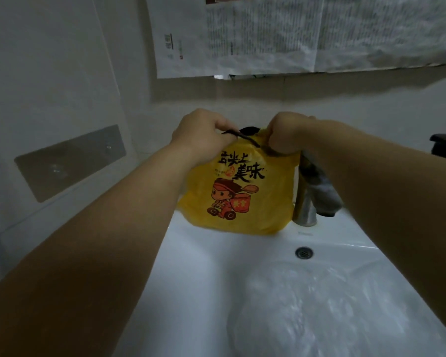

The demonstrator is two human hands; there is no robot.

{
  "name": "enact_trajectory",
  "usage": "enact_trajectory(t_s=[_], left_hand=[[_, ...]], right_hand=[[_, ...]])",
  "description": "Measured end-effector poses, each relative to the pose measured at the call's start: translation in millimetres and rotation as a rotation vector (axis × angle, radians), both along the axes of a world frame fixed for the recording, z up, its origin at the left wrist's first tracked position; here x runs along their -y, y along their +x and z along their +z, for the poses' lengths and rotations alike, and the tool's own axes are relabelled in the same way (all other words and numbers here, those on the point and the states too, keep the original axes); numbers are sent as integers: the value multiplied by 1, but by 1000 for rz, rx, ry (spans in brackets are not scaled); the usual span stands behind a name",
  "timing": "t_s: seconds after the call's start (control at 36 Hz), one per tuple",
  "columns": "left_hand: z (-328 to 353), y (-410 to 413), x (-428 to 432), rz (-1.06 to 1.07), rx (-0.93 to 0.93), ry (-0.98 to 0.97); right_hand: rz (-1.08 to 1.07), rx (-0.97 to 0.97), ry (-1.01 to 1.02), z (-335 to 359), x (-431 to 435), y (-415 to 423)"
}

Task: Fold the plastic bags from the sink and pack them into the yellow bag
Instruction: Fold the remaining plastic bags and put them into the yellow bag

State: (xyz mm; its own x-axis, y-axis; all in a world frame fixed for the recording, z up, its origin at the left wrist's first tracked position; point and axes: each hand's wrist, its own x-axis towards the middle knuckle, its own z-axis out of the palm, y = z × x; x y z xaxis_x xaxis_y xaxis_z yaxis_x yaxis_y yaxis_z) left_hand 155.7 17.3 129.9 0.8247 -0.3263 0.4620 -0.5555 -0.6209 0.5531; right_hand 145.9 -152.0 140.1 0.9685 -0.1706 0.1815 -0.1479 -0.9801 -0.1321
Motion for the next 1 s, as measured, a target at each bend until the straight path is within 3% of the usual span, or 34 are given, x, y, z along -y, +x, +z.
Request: enact_trajectory(t_s=[0.11, 0.31, 0.58, 0.78, 0.89, 1.0], left_hand=[[0, 3, 1, -2, -32, -30], [-5, 3, 3, 1, -18, -60], [-4, -38, -11, 11, -9, -210], [-35, -112, -16, -105, -170, -322], [-63, -150, -14, -174, -268, -296], [-103, -188, -12, -212, -405, -119]], right_hand=[[-4, -2, -11, 0, 5, 1], [155, 322, 239, 13, -6, -13], [208, 512, 454, 6, -18, -75], [132, 457, 557, -30, -26, -141], [80, 392, 615, -63, -28, -181], [43, 265, 623, -104, -31, -218]])
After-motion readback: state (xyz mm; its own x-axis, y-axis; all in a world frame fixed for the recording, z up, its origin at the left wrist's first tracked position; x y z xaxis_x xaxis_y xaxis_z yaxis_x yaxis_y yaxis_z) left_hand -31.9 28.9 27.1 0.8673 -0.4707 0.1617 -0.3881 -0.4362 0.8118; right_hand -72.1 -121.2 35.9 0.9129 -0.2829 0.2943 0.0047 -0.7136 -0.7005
